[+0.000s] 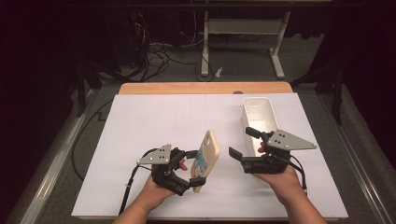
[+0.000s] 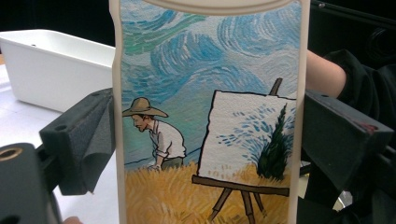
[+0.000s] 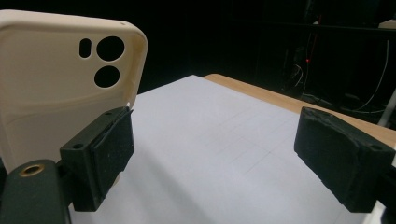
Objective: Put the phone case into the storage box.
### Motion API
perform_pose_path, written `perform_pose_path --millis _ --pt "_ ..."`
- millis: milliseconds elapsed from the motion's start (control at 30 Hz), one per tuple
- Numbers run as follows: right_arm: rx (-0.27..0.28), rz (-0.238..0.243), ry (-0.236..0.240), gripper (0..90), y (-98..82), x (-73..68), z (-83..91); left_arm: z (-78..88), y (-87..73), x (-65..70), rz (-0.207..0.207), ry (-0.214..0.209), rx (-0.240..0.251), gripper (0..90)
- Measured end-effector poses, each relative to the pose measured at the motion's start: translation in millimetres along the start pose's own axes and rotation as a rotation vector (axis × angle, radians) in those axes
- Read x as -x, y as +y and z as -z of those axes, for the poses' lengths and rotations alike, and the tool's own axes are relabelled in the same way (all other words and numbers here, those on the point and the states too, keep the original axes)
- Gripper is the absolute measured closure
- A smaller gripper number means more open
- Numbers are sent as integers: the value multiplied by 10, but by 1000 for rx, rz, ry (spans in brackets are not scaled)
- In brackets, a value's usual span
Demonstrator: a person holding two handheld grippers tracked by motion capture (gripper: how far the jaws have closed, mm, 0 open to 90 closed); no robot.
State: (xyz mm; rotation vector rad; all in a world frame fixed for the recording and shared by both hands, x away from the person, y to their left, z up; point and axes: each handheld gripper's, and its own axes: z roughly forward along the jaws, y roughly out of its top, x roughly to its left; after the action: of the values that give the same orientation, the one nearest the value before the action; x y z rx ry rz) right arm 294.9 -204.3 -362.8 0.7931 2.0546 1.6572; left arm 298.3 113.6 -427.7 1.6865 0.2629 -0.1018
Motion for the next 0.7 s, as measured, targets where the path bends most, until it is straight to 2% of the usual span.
perform_pose_path --millis 133,333,567,700 --pt "4 -4 20 139 2 -17 -32 -3 -14 -4 1 -6 -9 112" --pt "8 -20 39 157 -51 -14 16 -38 -45 5 -2 -12 -29 112" --pt "4 -34 64 177 -128 12 65 -87 -65 21 -3 -35 -29 111" --pt "-6 -42 76 188 -163 19 62 -94 -71 24 -4 -34 -35 110"
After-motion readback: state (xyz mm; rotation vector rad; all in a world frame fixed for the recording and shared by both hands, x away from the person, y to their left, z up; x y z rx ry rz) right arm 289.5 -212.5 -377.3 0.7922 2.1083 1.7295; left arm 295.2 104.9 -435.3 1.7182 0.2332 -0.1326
